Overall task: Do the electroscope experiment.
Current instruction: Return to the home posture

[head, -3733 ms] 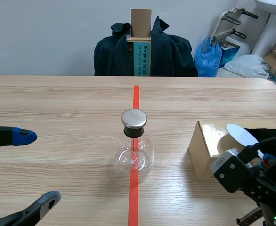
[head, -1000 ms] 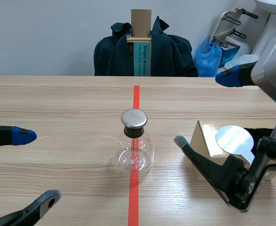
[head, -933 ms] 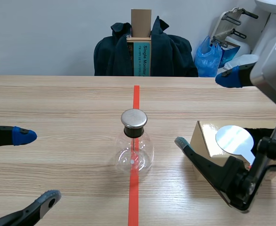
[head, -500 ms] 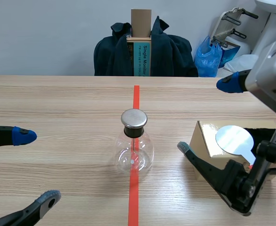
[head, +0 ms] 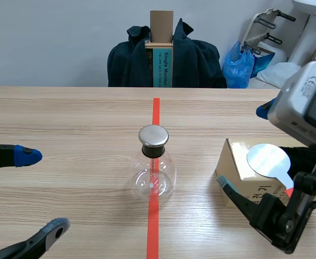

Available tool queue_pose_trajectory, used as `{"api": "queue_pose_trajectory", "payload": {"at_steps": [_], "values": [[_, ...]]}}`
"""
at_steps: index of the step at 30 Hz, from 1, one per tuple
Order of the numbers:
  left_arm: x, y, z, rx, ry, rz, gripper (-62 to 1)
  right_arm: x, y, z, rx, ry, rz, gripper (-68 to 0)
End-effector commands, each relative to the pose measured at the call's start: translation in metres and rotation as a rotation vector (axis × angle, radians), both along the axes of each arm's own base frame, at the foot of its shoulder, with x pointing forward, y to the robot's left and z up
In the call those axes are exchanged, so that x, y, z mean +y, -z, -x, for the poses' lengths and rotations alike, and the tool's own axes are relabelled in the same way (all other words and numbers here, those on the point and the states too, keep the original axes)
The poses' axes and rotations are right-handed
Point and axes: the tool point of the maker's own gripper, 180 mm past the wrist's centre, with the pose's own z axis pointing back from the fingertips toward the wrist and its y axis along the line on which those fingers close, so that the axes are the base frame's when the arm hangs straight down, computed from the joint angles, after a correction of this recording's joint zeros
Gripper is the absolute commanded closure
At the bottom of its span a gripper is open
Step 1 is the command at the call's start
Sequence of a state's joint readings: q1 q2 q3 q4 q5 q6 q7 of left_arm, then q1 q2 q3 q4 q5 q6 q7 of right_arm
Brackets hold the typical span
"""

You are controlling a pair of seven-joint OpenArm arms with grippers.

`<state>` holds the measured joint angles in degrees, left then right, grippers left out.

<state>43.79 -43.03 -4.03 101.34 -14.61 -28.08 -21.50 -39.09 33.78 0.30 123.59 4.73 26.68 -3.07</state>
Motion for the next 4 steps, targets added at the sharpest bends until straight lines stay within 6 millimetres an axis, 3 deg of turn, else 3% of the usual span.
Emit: {"api": "queue_pose_trajectory", "payload": {"at_steps": [1, 4], "values": [[-0.0036, -0.0051, -0.0008, -0.01, -0.004, 0.033, -62.3, 0.002, -0.0024, 0.0004, -0.004, -0.003, -0.02, -67.1], [-0.0036, -0.0051, -0.0008, -0.01, -0.004, 0.033, -62.3, 0.002, -0.0024, 0.0004, -0.004, -0.003, -0.02, -67.1]]}}
